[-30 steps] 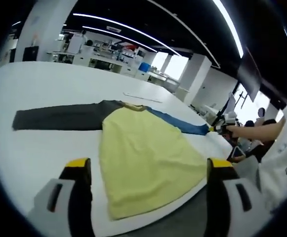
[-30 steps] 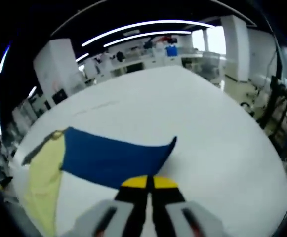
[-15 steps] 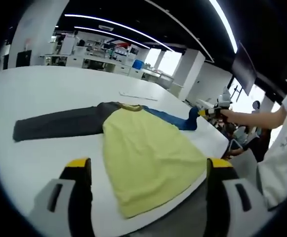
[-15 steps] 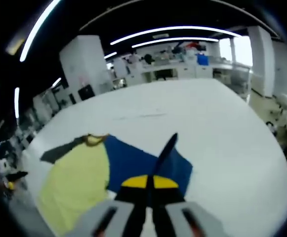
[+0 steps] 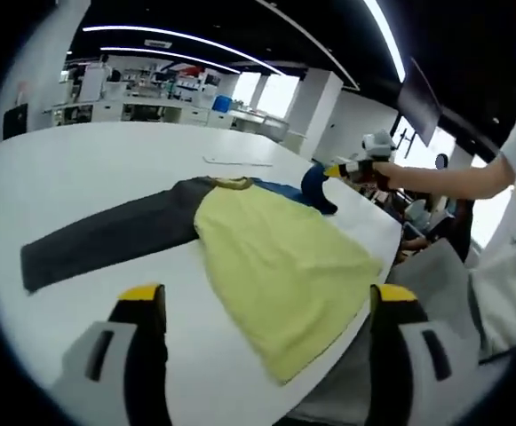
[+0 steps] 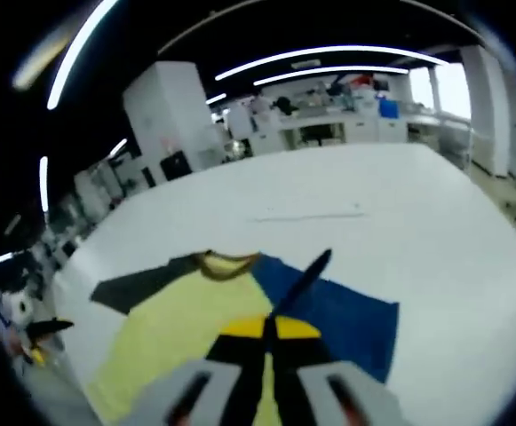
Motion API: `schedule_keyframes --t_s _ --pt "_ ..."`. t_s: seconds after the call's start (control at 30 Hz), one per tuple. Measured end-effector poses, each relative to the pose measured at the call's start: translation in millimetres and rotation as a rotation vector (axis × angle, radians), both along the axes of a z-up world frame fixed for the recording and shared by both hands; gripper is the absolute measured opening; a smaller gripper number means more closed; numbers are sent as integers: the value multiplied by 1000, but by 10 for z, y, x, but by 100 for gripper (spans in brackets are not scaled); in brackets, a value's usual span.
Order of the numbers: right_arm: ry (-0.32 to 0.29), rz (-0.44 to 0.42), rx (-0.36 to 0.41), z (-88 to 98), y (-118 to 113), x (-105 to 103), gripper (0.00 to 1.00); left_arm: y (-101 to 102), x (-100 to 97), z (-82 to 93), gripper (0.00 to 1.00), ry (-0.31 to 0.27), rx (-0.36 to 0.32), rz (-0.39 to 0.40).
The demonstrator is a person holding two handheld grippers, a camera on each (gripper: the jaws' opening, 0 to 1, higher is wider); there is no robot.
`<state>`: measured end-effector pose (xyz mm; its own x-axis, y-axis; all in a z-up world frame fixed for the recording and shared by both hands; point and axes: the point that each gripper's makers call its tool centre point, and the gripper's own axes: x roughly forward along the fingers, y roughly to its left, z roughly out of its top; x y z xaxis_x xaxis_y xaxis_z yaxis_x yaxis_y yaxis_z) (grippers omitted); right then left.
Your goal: Fold the garment on the visible template until the final outline fits inside the template.
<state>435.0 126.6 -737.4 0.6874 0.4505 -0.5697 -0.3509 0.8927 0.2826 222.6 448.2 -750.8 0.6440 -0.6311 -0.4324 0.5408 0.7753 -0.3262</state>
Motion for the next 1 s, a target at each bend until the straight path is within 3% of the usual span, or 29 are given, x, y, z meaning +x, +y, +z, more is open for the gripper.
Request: schedule_keyframes --t_s 0.37,0.6,1.0 --pt "8 19 106 -21 825 139 0 -47 114 -56 92 2 -36 -42" --pt "12 74 130 -21 1379 89 0 -86 116 -118 92 15 -60 -44" --pt "21 154 163 -28 1981 37 0 -56 129 -151 91 22 -90 -16"
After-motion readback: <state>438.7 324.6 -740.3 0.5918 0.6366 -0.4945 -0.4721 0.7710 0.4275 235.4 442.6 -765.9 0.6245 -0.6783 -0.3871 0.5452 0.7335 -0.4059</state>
